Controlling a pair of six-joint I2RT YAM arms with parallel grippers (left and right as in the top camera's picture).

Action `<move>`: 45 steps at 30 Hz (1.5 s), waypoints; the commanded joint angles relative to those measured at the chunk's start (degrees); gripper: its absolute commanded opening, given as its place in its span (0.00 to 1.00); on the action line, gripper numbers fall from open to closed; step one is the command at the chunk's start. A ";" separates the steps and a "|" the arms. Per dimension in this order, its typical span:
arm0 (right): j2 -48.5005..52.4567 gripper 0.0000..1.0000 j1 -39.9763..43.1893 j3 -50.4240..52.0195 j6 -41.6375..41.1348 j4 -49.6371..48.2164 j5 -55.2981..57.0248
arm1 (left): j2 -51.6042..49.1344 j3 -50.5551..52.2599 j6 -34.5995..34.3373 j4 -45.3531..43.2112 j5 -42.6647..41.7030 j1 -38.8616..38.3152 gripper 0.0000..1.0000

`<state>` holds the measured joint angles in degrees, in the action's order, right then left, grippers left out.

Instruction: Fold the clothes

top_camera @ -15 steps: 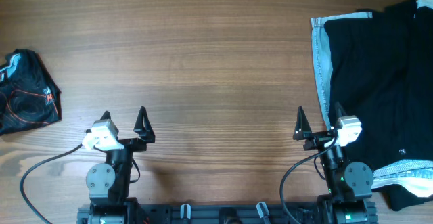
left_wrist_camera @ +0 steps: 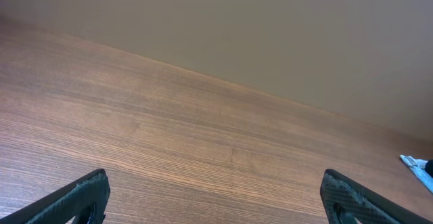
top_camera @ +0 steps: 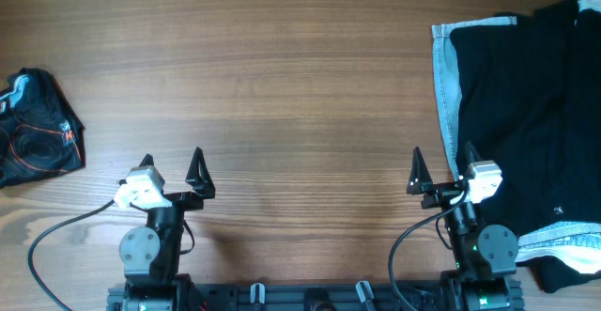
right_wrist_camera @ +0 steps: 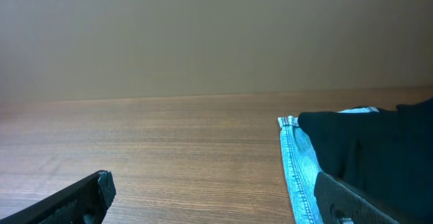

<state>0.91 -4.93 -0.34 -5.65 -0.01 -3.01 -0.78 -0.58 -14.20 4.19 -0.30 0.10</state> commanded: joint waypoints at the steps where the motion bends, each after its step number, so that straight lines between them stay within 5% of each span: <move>1: 1.77 1.00 0.28 0.04 0.98 -0.13 -1.14 | 0.39 0.24 0.26 0.15 -0.70 -0.26 1.00; 22: 8.37 1.00 0.28 -0.72 1.18 -0.09 -1.03 | 0.39 0.24 0.26 0.13 -0.70 -0.26 1.00; 29: 11.61 1.00 0.31 -8.87 1.16 10.75 1.46 | -0.50 -1.97 0.24 1.03 -0.70 -0.26 1.00; 34: 24.61 1.00 0.31 -22.27 0.44 22.34 5.14 | -12.92 -12.15 0.22 5.44 -0.68 -0.26 1.00; 39: 46.05 1.00 0.81 -39.95 -0.48 36.20 5.60 | -36.28 -31.52 -2.97 17.33 -1.01 -0.26 1.00; 45: 60.63 1.00 2.16 -49.59 3.04 37.09 7.74 | -52.41 -42.73 -2.99 26.93 -2.47 -0.26 1.00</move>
<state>58.37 -4.16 -48.27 -3.53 37.91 1.34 -49.30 -41.01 -16.62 30.52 -1.45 0.10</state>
